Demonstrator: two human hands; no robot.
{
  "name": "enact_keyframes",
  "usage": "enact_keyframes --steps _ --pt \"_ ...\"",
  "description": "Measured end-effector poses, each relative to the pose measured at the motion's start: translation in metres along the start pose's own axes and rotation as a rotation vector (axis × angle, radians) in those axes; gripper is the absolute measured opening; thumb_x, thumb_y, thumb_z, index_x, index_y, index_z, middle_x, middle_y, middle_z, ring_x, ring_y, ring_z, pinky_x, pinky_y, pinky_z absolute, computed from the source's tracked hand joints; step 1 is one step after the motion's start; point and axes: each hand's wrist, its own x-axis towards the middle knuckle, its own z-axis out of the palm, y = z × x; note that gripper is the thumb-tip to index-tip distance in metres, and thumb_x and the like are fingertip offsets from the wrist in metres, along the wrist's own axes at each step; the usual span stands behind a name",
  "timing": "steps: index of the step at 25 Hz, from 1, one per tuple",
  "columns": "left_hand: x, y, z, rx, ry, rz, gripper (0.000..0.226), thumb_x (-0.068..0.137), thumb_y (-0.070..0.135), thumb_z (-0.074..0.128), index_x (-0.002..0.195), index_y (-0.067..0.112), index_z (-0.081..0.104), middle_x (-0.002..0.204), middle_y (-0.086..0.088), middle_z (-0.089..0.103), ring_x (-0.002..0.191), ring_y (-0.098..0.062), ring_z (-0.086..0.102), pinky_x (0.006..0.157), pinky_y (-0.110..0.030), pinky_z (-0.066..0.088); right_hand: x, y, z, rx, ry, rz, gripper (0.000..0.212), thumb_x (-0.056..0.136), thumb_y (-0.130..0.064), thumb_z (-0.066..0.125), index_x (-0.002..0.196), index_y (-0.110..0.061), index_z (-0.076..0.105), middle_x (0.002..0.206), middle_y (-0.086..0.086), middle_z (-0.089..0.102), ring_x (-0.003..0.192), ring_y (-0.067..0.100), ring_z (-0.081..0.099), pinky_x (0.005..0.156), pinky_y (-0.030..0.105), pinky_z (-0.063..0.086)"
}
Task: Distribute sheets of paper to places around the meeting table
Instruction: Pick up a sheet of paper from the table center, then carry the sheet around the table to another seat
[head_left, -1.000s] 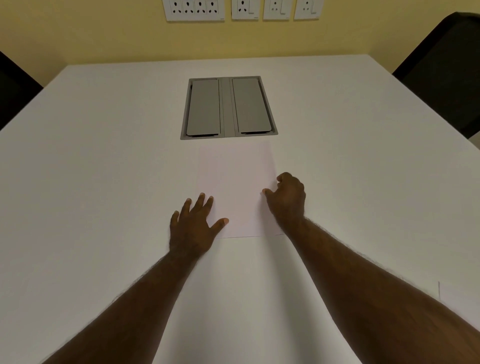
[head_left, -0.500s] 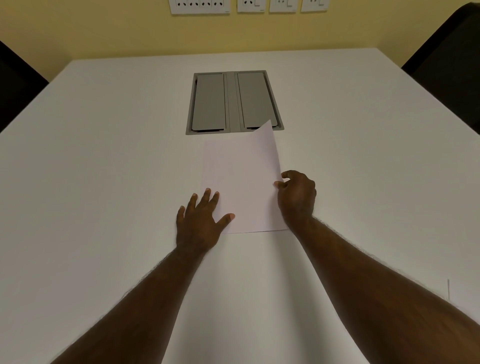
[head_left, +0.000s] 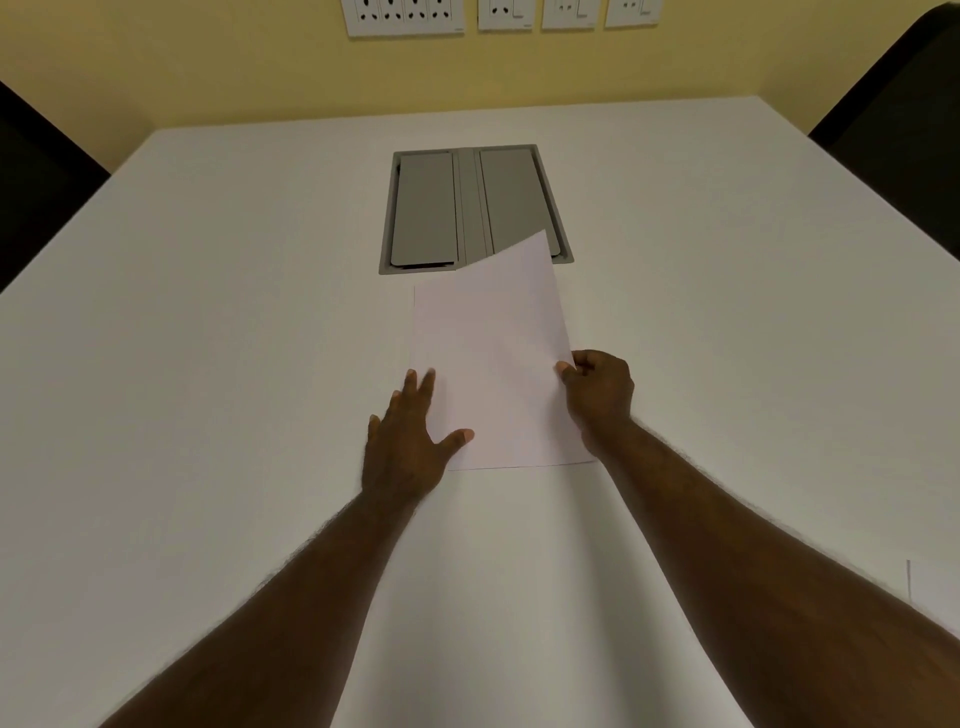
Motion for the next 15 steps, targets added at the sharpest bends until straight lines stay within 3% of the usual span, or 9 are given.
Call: enact_keyframes --steps 3,5,10,15 --pt "0.004 0.002 -0.020 -0.348 0.161 -0.104 0.087 0.085 0.041 0.067 0.153 0.021 0.017 0.160 -0.003 0.025 0.144 -0.022 0.030 0.115 -0.034 0.025 -0.012 -0.009 -0.012 0.236 -0.109 0.017 0.011 0.087 -0.010 0.066 0.094 -0.007 0.073 0.087 0.005 0.074 0.077 0.018 0.065 0.076 0.030 0.052" --pt "0.004 0.006 -0.036 -0.487 0.185 -0.189 0.081 0.087 0.039 0.066 0.152 0.021 0.021 0.156 -0.003 0.034 0.140 -0.023 0.037 0.114 -0.036 0.031 -0.021 -0.019 -0.028 0.338 -0.152 -0.004 0.016 0.088 -0.008 0.065 0.102 -0.006 0.072 0.092 0.008 0.075 0.076 0.015 0.068 0.075 0.028 0.056" --pt "-0.013 0.024 -0.087 -0.819 0.063 -0.305 0.066 0.092 0.037 0.059 0.148 0.018 0.030 0.145 -0.006 0.049 0.128 -0.024 0.050 0.102 -0.034 0.040 -0.067 -0.052 -0.073 0.394 -0.227 -0.071 0.013 0.088 -0.012 0.067 0.100 -0.013 0.072 0.087 0.002 0.077 0.069 0.009 0.069 0.064 0.022 0.055" --pt "-0.063 0.058 -0.129 -0.952 -0.068 -0.343 0.043 0.093 0.034 0.059 0.131 0.015 0.053 0.115 -0.001 0.060 0.100 -0.017 0.055 0.073 -0.024 0.039 -0.131 -0.086 -0.126 0.440 -0.260 -0.073 0.013 0.088 -0.014 0.068 0.099 -0.018 0.073 0.091 -0.001 0.078 0.079 0.012 0.073 0.067 0.024 0.056"
